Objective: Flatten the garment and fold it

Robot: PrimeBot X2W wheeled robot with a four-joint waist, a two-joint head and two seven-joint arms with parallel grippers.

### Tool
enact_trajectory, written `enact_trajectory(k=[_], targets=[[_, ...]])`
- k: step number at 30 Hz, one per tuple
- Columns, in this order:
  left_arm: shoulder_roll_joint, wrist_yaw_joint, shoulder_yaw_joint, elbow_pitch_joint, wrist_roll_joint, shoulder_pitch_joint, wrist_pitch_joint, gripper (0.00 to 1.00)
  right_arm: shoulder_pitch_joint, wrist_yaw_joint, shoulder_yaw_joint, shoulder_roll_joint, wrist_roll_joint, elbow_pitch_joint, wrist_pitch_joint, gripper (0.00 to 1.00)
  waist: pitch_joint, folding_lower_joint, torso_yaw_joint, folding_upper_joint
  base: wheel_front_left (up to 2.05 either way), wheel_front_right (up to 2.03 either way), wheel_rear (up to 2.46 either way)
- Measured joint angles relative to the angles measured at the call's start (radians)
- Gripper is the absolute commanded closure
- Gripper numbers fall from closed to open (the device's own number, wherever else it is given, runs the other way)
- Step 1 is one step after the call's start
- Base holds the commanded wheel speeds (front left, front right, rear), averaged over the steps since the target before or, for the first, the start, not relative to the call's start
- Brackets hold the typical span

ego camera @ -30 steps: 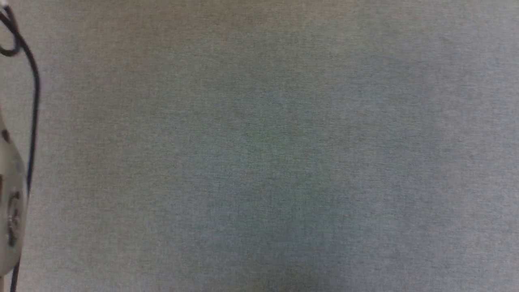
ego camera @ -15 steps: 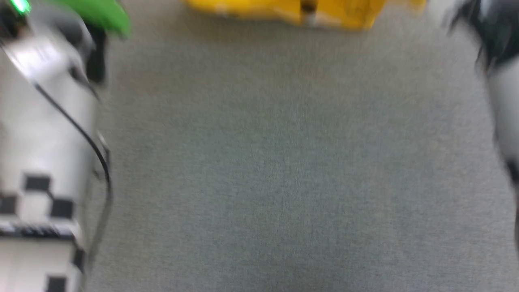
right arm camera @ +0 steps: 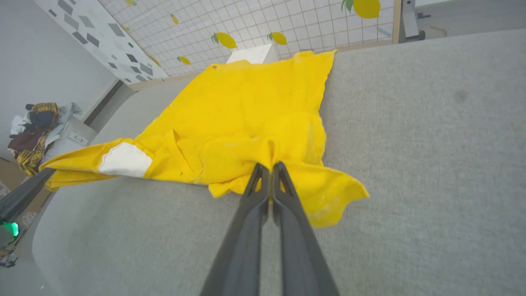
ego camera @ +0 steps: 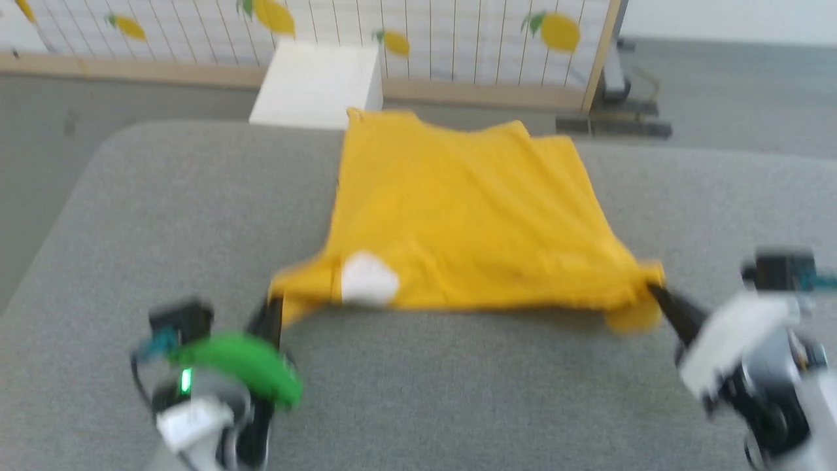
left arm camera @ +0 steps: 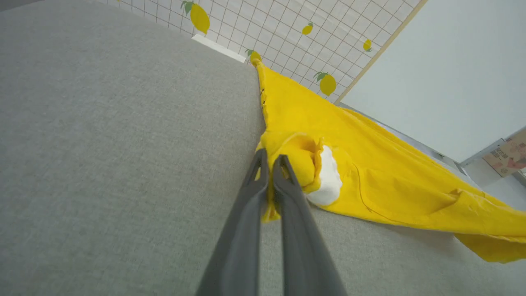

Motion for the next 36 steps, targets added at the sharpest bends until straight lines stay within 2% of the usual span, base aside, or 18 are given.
enact_trajectory(k=[5, 12, 15, 18, 24, 29, 32, 33, 34, 35, 36], targets=[[0.017, 0.091, 0.030, -0.140, -0.047, 0.243, 0.062, 1.00, 0.228, 0.000, -0.095, 0.044, -0.030, -0.134, 0.110, 1.00, -0.059, 0.0000, -0.008, 0.0000, 0.00, 0.00, 0.00], [0.057, 0.229, 0.066, -0.289, -0.066, 0.443, 0.143, 1.00, 0.397, 0.000, -0.156, 0.089, -0.101, -0.299, 0.307, 1.00, -0.084, 0.0000, -0.037, 0.0000, 0.00, 0.00, 0.00], [0.111, 0.279, 0.032, -0.313, 0.001, 0.458, 0.181, 1.00, 0.415, 0.000, -0.172, 0.092, -0.145, -0.350, 0.376, 1.00, -0.086, 0.0000, -0.041, 0.0000, 0.00, 0.00, 0.00], [0.154, 0.318, -0.016, -0.309, 0.079, 0.452, 0.234, 1.00, 0.408, 0.000, -0.135, 0.076, -0.195, -0.384, 0.450, 1.00, -0.079, 0.0000, -0.041, 0.0000, 0.00, 0.00, 0.00], [0.146, 0.353, -0.031, -0.288, 0.100, 0.410, 0.257, 1.00, 0.301, 0.000, 0.053, 0.002, -0.296, -0.342, 0.571, 1.00, -0.060, 0.0001, -0.045, 0.0000, 0.00, 0.00, 0.00], [0.132, 0.350, -0.031, -0.269, 0.099, 0.387, 0.236, 1.00, 0.237, 0.000, 0.181, -0.017, -0.333, -0.216, 0.643, 1.00, -0.041, 0.0001, -0.043, 0.0000, 0.00, 0.00, 0.00], [0.122, 0.339, -0.032, -0.260, 0.094, 0.369, 0.223, 1.00, 0.218, 0.000, 0.208, -0.018, -0.345, -0.151, 0.648, 1.00, -0.028, 0.0001, -0.035, 0.0000, 0.00, 0.00, 0.00], [0.120, 0.335, -0.032, -0.257, 0.093, 0.365, 0.222, 1.00, 0.213, 0.000, 0.214, -0.019, -0.352, -0.141, 0.638, 0.92, -0.026, 0.0001, -0.033, 0.0000, 0.00, 0.00, 0.00], [0.117, 0.332, -0.033, -0.255, 0.091, 0.361, 0.218, 1.00, 0.207, 0.000, 0.209, -0.013, -0.349, -0.131, 0.622, 0.65, -0.023, 0.0001, -0.029, 0.0000, 0.00, 0.00, 0.00], [0.114, 0.329, -0.033, -0.255, 0.090, 0.359, 0.211, 1.00, 0.204, 0.000, 0.206, -0.007, -0.344, -0.123, 0.608, 0.00, -0.021, 0.0001, -0.027, 0.0000, 0.00, 0.00, 0.00], [0.113, 0.328, -0.033, -0.254, 0.090, 0.358, 0.209, 1.00, 0.202, 0.000, 0.206, -0.005, -0.342, -0.121, 0.597, 0.00, -0.019, 0.0001, -0.027, 0.0000, 0.00, 0.00, 0.00]])
